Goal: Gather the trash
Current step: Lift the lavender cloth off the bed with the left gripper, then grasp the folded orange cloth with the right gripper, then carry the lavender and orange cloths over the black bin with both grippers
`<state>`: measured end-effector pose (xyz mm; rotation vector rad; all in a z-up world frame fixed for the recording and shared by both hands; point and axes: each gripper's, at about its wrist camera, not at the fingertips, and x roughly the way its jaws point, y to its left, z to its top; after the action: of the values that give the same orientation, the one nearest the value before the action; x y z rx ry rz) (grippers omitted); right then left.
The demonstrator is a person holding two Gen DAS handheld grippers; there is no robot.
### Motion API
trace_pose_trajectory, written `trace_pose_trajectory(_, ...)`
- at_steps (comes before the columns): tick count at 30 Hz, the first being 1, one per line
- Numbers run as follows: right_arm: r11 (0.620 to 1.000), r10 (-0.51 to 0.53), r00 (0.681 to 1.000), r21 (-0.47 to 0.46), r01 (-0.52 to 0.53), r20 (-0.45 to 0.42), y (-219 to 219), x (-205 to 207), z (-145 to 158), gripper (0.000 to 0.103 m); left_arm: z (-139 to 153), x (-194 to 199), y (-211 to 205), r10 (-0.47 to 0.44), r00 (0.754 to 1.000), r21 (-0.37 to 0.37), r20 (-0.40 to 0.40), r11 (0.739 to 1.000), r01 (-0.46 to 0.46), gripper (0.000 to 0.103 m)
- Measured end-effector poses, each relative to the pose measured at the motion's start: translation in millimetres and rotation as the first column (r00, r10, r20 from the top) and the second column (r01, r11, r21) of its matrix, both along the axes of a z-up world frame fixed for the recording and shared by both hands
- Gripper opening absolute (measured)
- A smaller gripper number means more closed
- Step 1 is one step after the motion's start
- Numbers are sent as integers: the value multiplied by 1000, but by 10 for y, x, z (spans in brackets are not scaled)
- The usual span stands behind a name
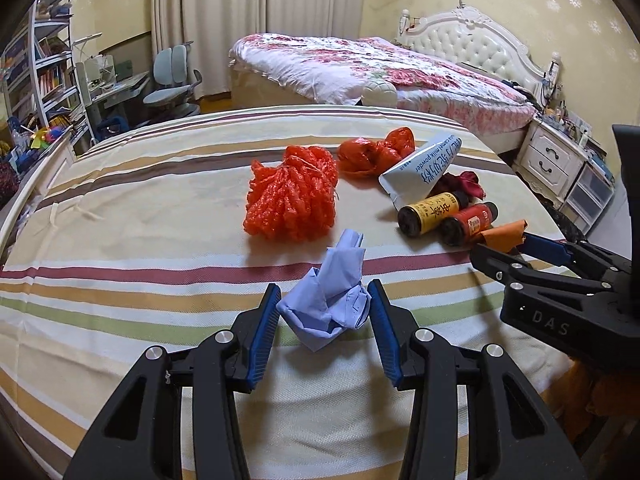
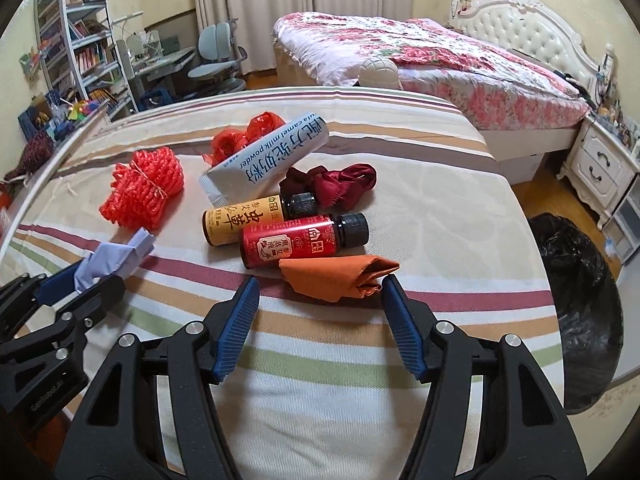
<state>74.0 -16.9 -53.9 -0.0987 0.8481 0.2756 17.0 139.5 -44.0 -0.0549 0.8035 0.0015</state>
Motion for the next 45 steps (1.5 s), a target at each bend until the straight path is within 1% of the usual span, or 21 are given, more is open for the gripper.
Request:
trace_pose_trajectory(2, 1000, -7, 1000, 9, 7, -11, -26, 9, -12, 46, -3, 5, -5, -2, 1000, 0, 0, 1000, 2, 45)
trace_pose_trajectory(4, 1000, -10, 1000, 26, 11, -14, -61, 1, -12, 46, 1, 13, -14, -6, 1000, 1, 2, 1000, 6, 45)
trace_pose_trajectory(11, 1000, -12, 1000, 8, 12, 16, -96, -98, 35, 46, 29, -50, -40, -13, 1000, -4, 20, 1000, 13, 45)
trace_pose_trajectory(14, 1000, -17, 1000, 15, 17, 19, -158, -168, 53, 46, 38, -70, -80, -21, 1000, -9, 21, 1000, 21, 45)
trace_pose_trajectory(18, 999, -34, 999, 25, 33, 23, -292, -253, 74, 46, 57, -121, -152, -35, 999, -17, 31, 999, 35, 45)
trace_pose_trajectory(24, 996, -85, 995, 33, 84, 49, -585, -384, 139, 46, 151, -179, -365, -75, 995, -23, 68, 997, 77, 45)
trace_pose_trajectory(29, 988, -151, 986, 37, 148, 75, -913, -427, 219, 46, 262, -167, -656, -134, 986, -24, 104, 990, 137, 45)
trace_pose_trajectory(33, 976, -218, 971, 42, 215, 94, -1244, -439, 277, 46, 306, -121, -951, -192, 974, -20, 117, 980, 196, 45)
trace_pose_trajectory(37, 960, -279, 955, 47, 275, 103, -1550, -415, 297, 46, 318, -42, -1300, -255, 958, -13, 128, 966, 259, 45)
trace_pose_trajectory(41, 944, -330, 938, 55, 326, 101, -1820, -361, 275, 46, 313, 63, -1600, -304, 944, -29, 126, 950, 310, 45)
trace_pose_trajectory(45, 930, -367, 925, 57, 363, 101, -2044, -307, 249, 46, 298, 166, -1921, -349, 929, -13, 124, 935, 354, 45)
